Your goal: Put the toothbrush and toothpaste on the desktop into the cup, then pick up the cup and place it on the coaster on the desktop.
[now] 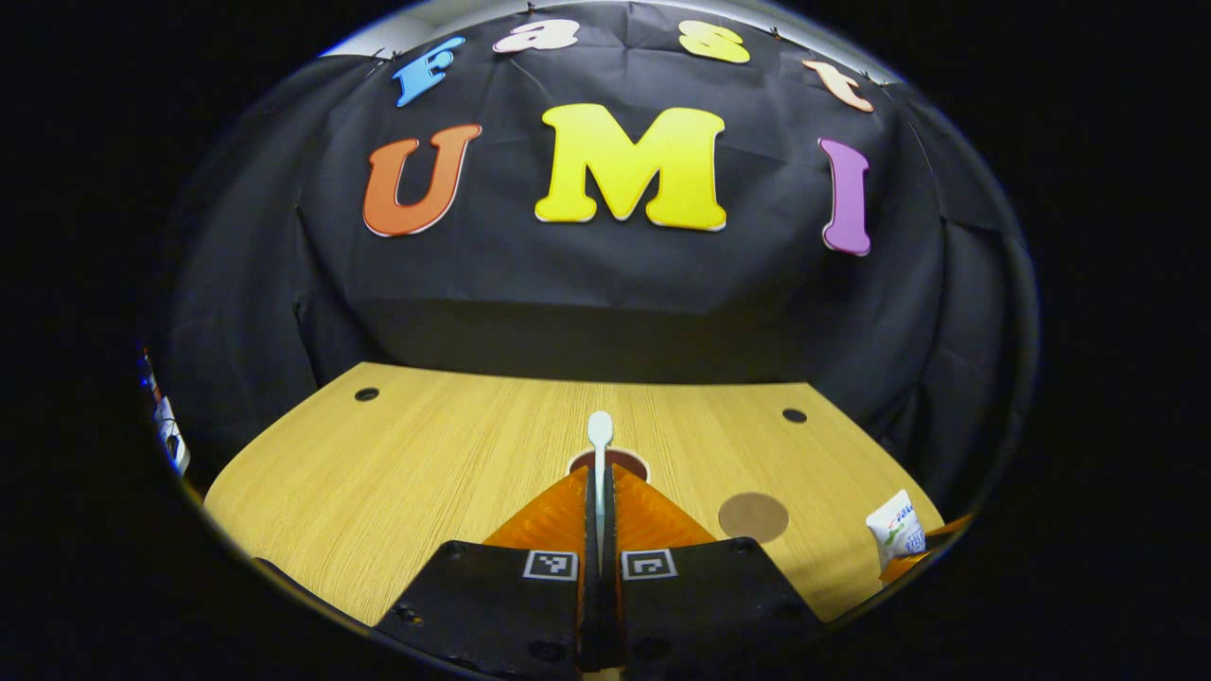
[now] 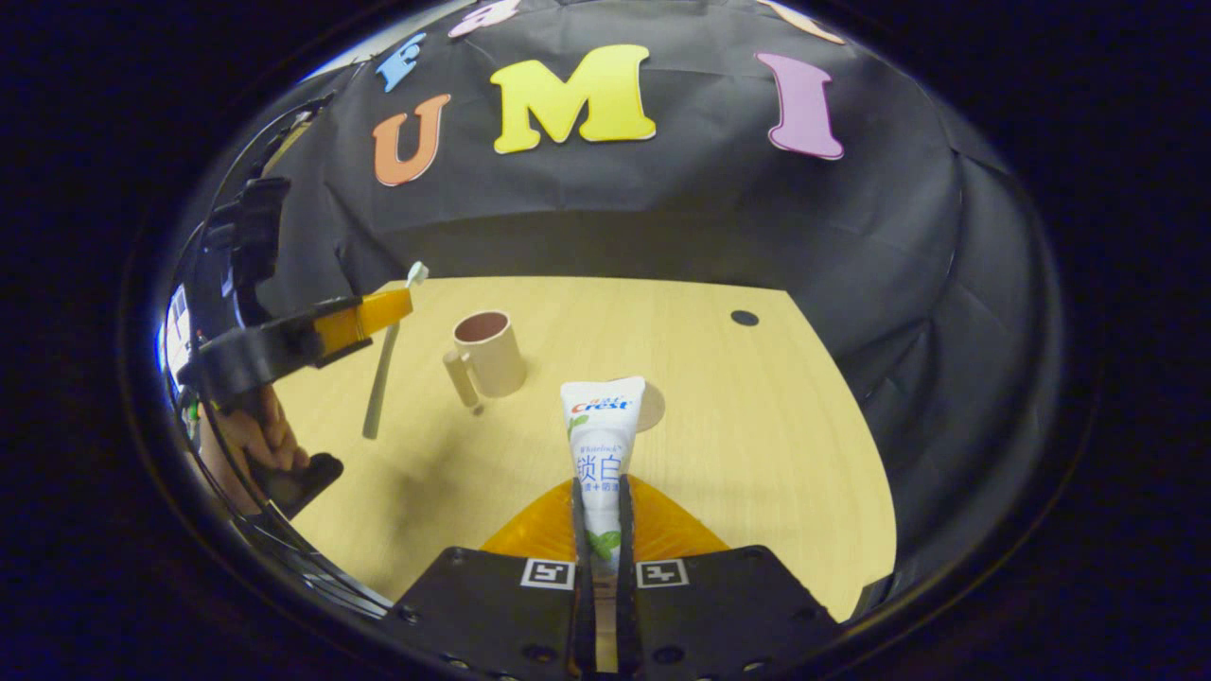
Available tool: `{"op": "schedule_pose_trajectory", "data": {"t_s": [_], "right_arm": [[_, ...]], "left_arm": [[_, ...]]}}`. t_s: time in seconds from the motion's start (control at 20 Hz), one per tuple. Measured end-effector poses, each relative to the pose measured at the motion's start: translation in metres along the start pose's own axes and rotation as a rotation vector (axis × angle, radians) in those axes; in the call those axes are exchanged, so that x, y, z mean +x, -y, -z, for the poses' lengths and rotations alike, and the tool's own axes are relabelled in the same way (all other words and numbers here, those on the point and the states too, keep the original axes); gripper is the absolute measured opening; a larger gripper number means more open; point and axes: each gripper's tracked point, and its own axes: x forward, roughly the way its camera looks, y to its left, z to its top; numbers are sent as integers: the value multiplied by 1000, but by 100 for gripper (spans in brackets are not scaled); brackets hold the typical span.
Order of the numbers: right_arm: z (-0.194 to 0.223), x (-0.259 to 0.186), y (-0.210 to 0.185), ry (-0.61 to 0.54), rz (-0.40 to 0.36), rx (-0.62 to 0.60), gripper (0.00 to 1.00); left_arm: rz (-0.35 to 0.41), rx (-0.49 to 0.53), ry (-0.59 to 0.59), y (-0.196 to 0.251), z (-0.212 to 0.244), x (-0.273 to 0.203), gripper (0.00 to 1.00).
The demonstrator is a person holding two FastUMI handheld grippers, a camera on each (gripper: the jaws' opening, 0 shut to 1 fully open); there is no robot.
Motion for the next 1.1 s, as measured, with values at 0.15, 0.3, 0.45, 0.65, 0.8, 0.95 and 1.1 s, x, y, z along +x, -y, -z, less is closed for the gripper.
{"op": "schedule_pose_trajectory", "data": {"t_s": [0.15,0.3,0.45,0.65,0.8,0.95,1.1], "right_arm": [[-12,-4,7,28,20,2,8],[-12,0,8,23,32,14,9],[-6,4,6,14,36,35,8],[10,13,4,-26,40,48,9],[13,20,6,-45,48,75,8],[10,27,7,-40,56,93,8],[10,32,4,-47,53,92,8]], "left_arm": [[23,3,114,1,-39,22,3],[53,-1,208,4,-64,42,3],[83,-15,245,4,-75,61,3],[91,-28,236,2,-64,81,3],[100,-55,231,1,-59,90,3],[106,-46,240,2,-60,97,3],[118,-40,261,6,-62,103,3]]}}
